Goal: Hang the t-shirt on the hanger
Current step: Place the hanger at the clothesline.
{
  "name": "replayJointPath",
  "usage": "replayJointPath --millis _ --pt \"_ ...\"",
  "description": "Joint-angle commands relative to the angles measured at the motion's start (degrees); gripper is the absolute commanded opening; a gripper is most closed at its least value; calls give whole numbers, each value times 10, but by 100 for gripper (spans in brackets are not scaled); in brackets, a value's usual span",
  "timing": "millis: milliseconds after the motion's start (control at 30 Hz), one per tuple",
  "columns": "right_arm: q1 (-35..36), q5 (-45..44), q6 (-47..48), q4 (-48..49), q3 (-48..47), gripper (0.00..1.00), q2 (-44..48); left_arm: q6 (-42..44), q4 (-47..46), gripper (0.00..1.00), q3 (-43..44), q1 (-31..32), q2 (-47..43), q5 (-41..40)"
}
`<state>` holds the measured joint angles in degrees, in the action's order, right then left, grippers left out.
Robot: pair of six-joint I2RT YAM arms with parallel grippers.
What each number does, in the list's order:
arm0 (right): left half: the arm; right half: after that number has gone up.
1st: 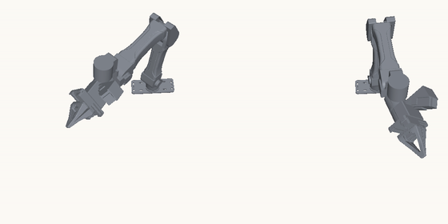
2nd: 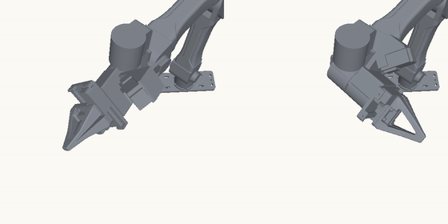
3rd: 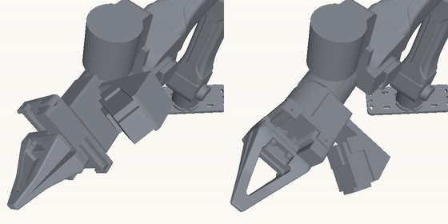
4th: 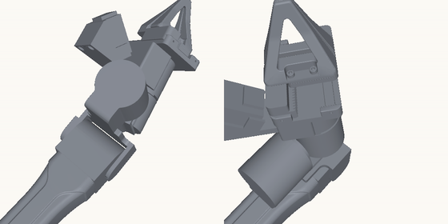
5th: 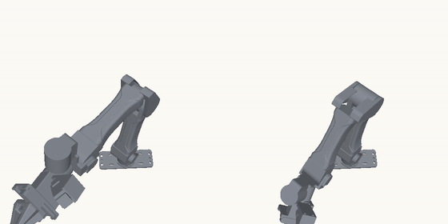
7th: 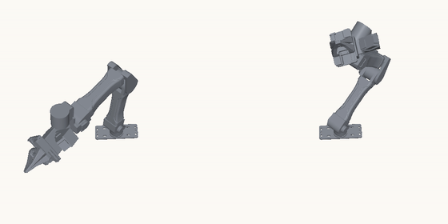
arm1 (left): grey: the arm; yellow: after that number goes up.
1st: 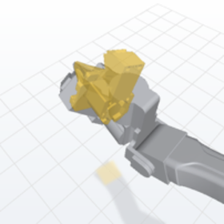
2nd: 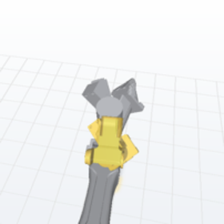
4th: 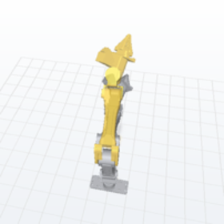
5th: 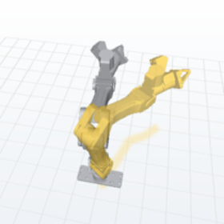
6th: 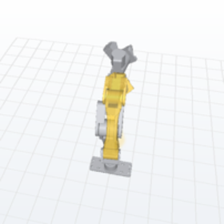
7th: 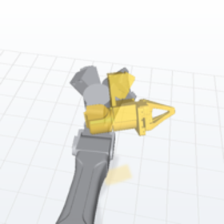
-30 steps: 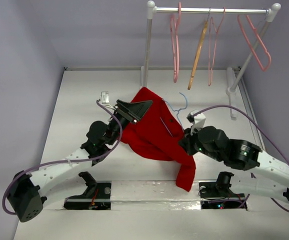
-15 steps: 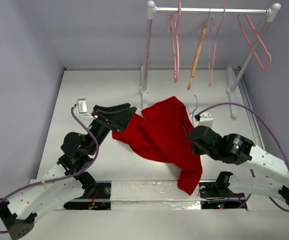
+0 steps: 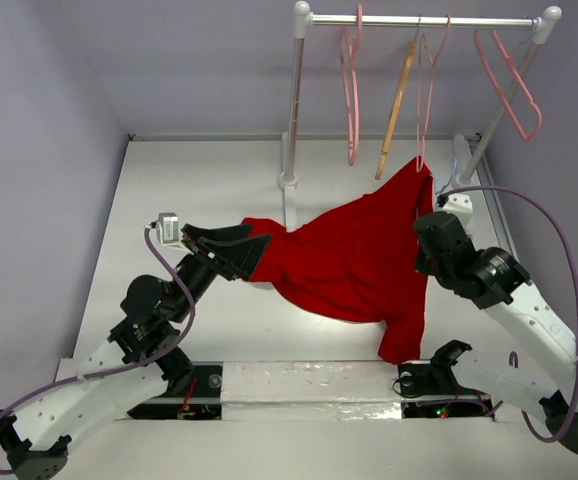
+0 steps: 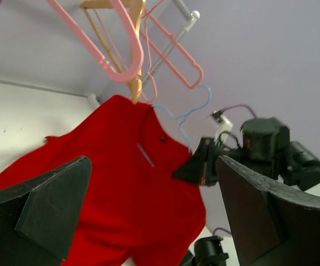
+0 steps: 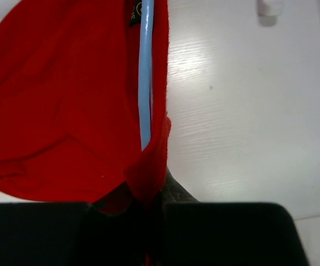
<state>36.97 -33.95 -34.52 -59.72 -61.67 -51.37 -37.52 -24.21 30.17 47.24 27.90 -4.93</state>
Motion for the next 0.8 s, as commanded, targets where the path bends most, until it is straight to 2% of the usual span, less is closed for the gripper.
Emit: replayJointPath --millis 0,67,333,567,767 --pt "-48 -16 72 56 -36 0 -7 31 -18 94 -8 1 -7 9" --pt "-88 5 97 68 -51 0 -21 35 -21 94 -13 1 -12 7" --pt "-154 26 212 179 -102 0 -84 55 -45 94 -48 1 -30 -7" --pt "-218 69 291 232 -225 0 -167 79 -57 92 -81 1 -25 -15" --pt "-276 113 325 232 -331 0 -236 83 -63 91 -93 1 -52 -24"
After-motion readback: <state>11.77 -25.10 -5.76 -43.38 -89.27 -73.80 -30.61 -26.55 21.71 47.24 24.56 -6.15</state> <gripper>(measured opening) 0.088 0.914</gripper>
